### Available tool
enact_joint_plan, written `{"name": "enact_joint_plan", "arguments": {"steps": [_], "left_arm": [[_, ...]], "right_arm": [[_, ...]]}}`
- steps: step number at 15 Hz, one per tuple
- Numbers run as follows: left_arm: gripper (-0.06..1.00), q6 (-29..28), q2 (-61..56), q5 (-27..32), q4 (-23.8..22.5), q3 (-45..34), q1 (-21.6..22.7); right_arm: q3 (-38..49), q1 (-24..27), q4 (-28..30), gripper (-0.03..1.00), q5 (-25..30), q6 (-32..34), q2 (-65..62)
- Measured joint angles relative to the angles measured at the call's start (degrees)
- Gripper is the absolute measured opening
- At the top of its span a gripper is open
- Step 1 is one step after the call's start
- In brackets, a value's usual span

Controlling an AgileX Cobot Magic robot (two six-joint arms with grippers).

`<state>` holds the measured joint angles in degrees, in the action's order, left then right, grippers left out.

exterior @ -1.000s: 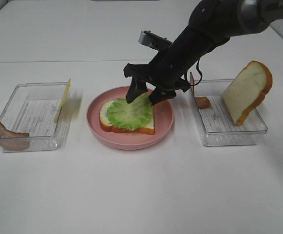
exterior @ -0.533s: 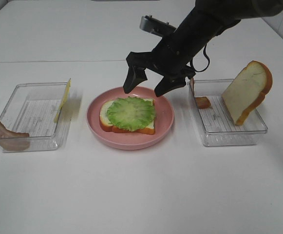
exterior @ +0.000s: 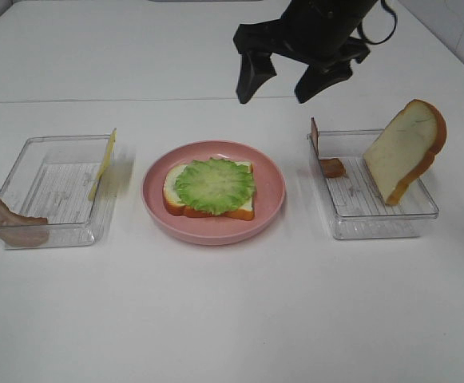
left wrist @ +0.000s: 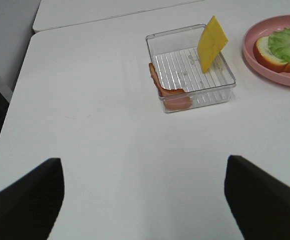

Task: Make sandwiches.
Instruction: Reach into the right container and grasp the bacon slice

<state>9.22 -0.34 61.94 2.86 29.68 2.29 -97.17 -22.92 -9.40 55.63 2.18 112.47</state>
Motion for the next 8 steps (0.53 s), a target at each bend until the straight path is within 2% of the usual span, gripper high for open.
{"name": "enact_joint_plan", "arguments": {"steps": [2,5,8], "left_arm": [[0.8,0.0,0.0,0.0,0.0,0.0,0.0],[0.8,0.0,0.0,0.0,0.0,0.0,0.0],[0.8,0.0,0.0,0.0,0.0,0.0,0.0]], "right_arm": [[-5.44,0.0,7.85,0.83,5.61,4.13,2.41],[-10.83,0.0,10.66,0.83,8.31,5.33,7.28],[-15.41,2.23,10.03,0.83,9.4,6.02,12.66]]}}
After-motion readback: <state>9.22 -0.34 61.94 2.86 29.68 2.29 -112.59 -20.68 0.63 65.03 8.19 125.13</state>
